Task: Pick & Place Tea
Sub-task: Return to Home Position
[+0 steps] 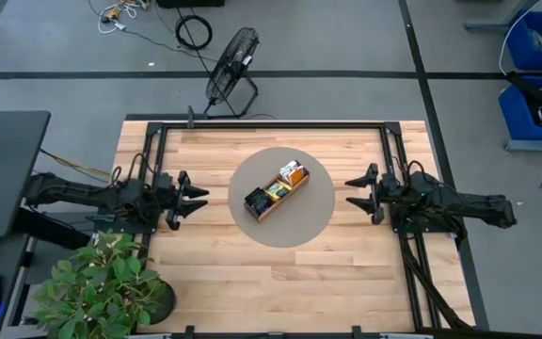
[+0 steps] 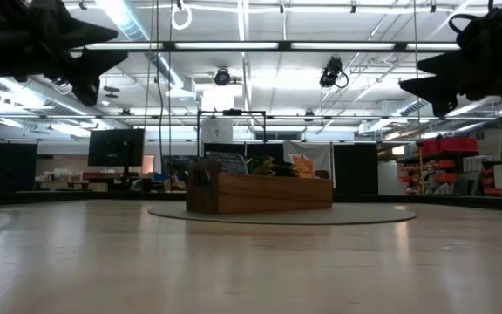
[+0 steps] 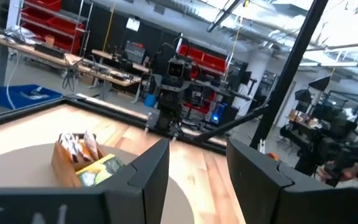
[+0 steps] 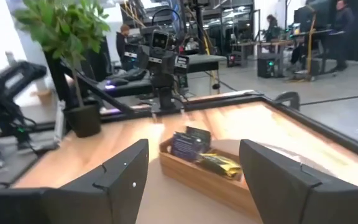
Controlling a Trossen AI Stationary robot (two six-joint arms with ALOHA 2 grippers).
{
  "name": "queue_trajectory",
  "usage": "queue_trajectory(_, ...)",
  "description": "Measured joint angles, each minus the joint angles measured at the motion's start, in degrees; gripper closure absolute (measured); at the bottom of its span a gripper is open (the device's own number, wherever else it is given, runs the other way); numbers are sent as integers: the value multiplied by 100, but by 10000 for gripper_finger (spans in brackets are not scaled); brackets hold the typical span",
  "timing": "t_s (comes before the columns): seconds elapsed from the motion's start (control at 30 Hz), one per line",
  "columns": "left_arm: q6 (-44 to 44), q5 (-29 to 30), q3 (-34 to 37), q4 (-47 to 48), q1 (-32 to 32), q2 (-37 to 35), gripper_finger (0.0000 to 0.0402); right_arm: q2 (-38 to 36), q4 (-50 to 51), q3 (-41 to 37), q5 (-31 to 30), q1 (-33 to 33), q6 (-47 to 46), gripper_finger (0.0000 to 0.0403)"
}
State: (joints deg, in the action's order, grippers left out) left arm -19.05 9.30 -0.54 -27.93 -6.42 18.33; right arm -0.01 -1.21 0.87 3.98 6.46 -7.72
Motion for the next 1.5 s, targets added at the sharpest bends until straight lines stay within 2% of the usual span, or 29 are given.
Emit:
queue_trajectory(0.17,-273,-35,0,399,0,2,236,104,69,2,-202,0,244,142)
queue_trajectory(0.37,-68,221,2,429,17,2,236,162,75,2,-351,1,247,142)
queue_trajectory(0.57,-101,227,4,427,18,2,236,162,80,2,-335,2,214,142)
queue_trajectory(0.73,-275,227,4,423,20,2,236,164,61,2,-198,-17,-359,142)
queue_trajectory(1.5,-275,227,9,421,18,2,236,164,61,4,-202,-17,-359,142)
